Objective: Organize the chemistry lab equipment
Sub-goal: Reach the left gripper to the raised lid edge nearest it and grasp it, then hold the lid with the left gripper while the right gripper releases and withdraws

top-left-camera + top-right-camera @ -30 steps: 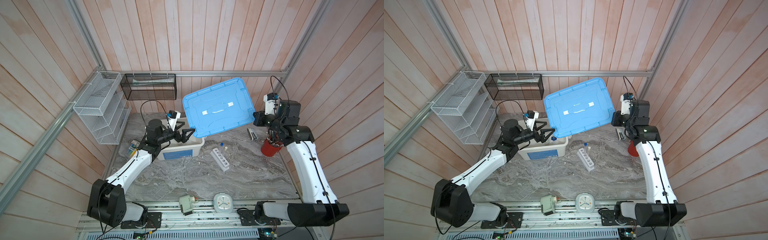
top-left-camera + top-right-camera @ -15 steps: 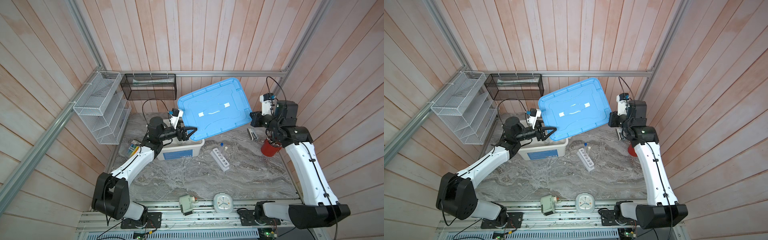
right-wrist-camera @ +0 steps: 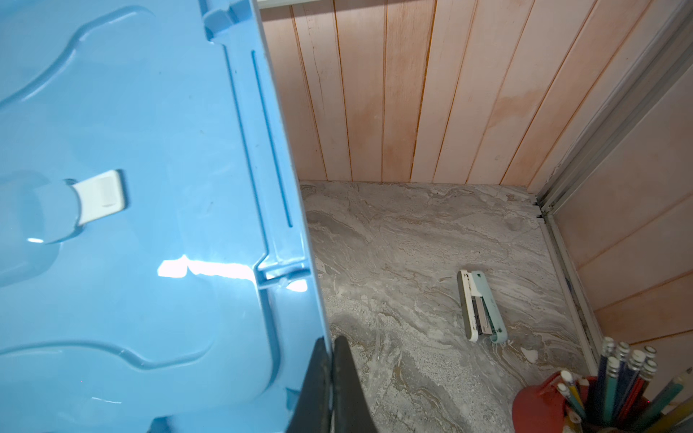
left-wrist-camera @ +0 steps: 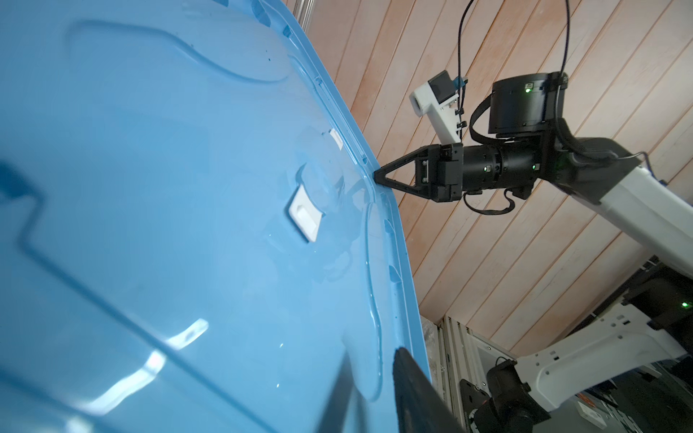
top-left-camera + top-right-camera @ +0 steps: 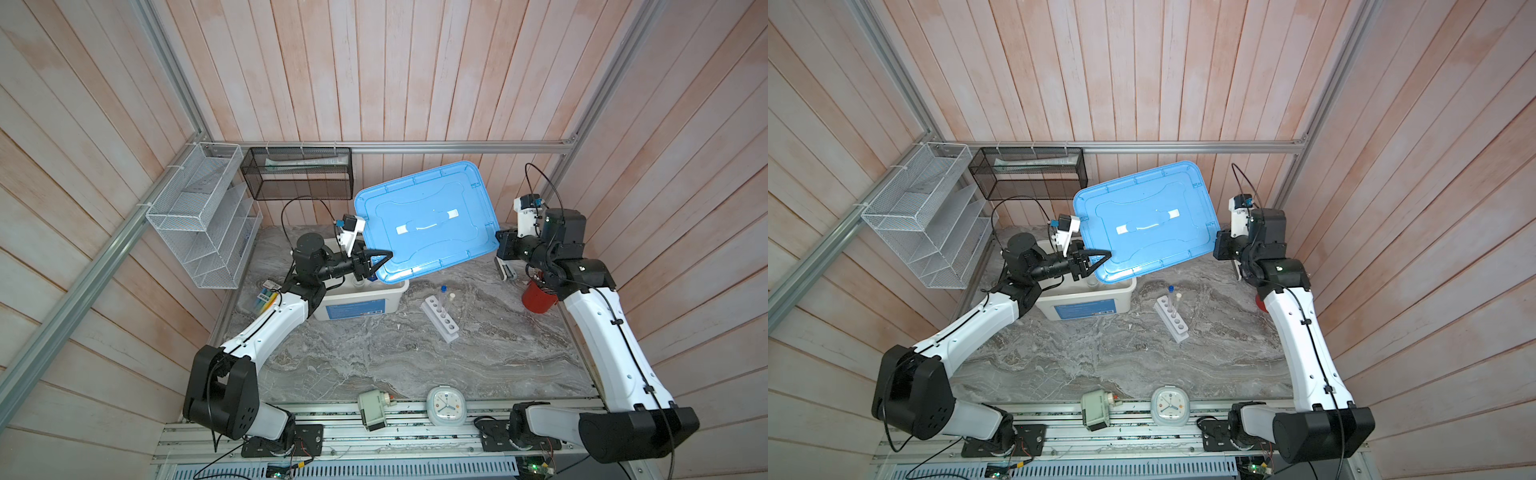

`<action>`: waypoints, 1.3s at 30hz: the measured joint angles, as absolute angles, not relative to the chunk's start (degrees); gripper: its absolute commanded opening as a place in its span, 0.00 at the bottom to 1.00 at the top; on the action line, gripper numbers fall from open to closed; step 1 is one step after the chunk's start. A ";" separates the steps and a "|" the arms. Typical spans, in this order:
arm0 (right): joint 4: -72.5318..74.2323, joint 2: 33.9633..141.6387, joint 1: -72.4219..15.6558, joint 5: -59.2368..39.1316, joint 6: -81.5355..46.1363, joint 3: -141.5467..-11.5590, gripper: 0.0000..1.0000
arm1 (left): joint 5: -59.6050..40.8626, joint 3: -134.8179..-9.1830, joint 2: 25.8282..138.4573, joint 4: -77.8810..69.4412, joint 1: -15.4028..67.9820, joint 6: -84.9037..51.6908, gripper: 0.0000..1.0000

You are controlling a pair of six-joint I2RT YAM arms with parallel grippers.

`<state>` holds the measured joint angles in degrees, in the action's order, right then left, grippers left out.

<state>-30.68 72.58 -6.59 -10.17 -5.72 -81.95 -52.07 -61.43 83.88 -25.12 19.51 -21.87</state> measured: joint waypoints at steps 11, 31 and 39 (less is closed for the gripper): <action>-21.02 68.40 -7.44 -8.80 -5.48 -72.93 0.00 | -52.05 -61.36 83.35 -26.74 19.40 -24.01 0.25; -14.92 69.97 -10.94 -5.89 -6.57 -70.52 0.23 | -50.41 -60.82 81.97 -28.27 17.93 -25.10 0.00; -13.69 70.63 -11.99 -5.89 -8.03 -70.61 0.44 | -49.80 -60.71 79.83 -27.86 16.62 -25.08 0.00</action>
